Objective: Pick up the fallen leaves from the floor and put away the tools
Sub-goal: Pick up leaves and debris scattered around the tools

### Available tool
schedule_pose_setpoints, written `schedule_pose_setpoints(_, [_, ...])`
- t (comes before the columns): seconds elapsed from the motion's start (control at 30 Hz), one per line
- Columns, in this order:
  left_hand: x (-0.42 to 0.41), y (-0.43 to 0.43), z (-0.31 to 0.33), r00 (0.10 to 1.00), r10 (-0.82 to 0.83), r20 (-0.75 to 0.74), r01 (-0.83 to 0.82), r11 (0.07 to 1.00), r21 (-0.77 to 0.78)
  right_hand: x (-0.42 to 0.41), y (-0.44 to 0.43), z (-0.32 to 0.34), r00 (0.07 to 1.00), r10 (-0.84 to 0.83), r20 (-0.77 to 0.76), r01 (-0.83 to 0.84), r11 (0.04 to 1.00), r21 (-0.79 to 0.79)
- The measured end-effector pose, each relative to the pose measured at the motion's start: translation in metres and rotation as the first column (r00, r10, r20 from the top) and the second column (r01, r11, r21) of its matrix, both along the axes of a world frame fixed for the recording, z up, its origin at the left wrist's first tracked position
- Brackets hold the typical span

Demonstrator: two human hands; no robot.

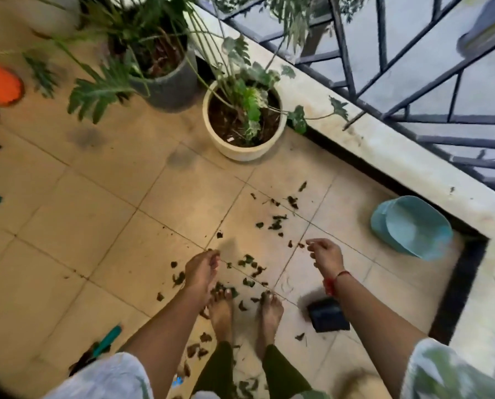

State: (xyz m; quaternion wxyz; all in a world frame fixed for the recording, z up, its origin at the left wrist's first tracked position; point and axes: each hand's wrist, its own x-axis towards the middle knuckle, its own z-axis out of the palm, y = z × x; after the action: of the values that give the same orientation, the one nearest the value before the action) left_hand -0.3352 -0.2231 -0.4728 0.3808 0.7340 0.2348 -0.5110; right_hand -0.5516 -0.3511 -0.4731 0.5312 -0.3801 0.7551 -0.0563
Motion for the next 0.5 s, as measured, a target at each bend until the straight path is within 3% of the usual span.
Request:
schedule_pose_setpoints(0.2, [0.019, -0.01, -0.054, 0.94, -0.332, 0.076, 0.338, 0.938, -0.082, 0.005, -0.024, -0.044, 0.998, 0.004, -0.056, -0.009, 0.996, -0.093])
schedule_pose_setpoints(0.37, [0.02, -0.018, -0.112, 0.809, -0.546, 0.219, 0.576, 0.811, -0.102, 0.007, -0.058, -0.101, 0.98, 0.07, -0.187, -0.113, 0.966, -0.232])
schedule_pose_setpoints(0.5, [0.019, -0.04, -0.171, 0.697, -0.611, 0.377, 0.689, 0.715, -0.115, -0.001, -0.104, -0.171, 0.911, 0.271, -0.311, -0.355, 0.9, -0.254])
